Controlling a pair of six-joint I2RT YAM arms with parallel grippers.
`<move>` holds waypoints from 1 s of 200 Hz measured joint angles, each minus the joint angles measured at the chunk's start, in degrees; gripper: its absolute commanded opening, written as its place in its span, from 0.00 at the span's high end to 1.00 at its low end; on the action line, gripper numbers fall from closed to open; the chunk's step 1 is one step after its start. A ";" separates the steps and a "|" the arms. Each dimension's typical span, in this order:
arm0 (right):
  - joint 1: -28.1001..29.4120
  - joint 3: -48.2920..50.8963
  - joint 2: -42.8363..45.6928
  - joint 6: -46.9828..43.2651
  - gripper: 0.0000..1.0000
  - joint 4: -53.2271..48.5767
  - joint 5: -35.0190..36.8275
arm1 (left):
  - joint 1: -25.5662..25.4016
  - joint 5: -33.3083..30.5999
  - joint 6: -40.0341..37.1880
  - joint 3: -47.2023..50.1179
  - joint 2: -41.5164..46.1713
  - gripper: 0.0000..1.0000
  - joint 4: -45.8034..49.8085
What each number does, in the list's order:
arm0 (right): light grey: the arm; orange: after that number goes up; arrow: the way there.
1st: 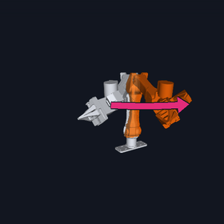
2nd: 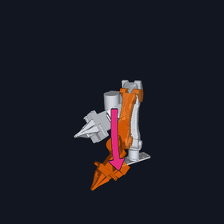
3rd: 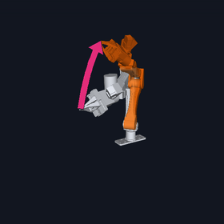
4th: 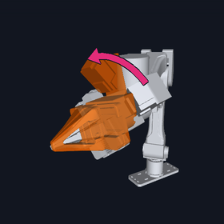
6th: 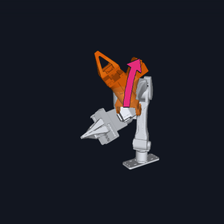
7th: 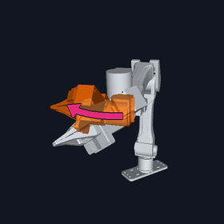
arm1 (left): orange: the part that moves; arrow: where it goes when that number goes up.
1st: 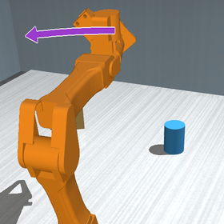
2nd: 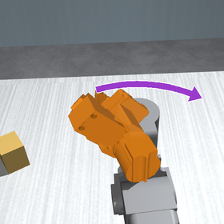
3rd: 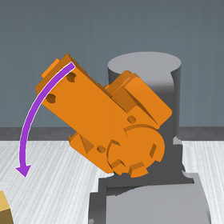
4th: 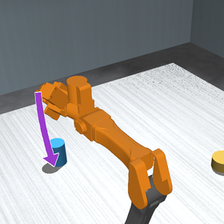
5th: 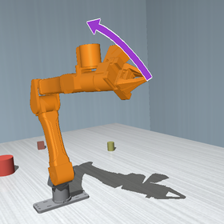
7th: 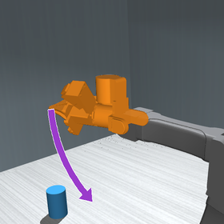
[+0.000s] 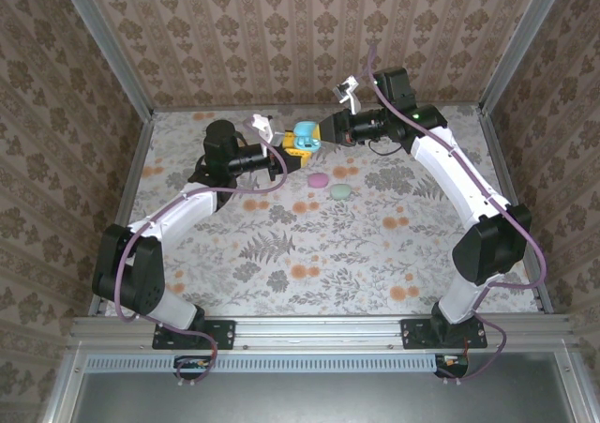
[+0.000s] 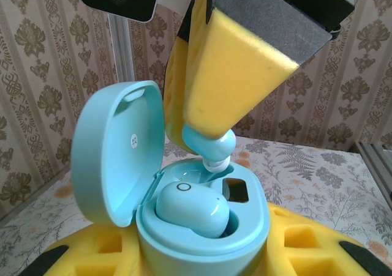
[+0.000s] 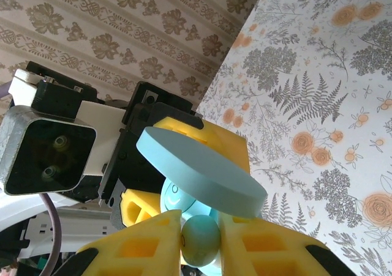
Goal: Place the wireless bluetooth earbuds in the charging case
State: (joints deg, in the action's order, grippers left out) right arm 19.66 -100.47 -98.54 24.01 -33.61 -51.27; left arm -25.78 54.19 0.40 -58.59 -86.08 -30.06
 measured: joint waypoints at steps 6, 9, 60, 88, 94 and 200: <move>0.04 0.00 0.00 -0.02 0.77 0.00 0.11 | 0.00 0.00 0.00 0.00 -0.02 0.74 0.02; 0.11 0.00 0.00 0.00 0.77 -0.02 0.24 | 0.00 0.00 0.00 0.00 -0.02 0.74 0.02; 1.51 -1.79 -0.59 -0.26 0.77 -2.19 4.07 | 0.20 -0.24 0.00 0.00 -0.04 0.74 0.07; 2.01 -2.16 -0.59 -0.96 0.77 -2.69 5.95 | 0.33 -0.26 0.00 0.00 -0.07 0.74 0.11; 2.05 -2.25 -0.59 -1.11 0.77 -2.82 6.16 | 0.33 -0.28 0.00 0.00 -0.07 0.74 0.13; 2.21 -1.25 -0.59 3.48 0.77 0.92 6.49 | 0.39 -1.55 0.00 0.00 -0.07 0.74 -0.31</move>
State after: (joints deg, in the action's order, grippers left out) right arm 21.87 -101.71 -99.13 27.49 -32.69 -44.77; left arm -25.39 52.64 0.40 -58.59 -86.15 -30.37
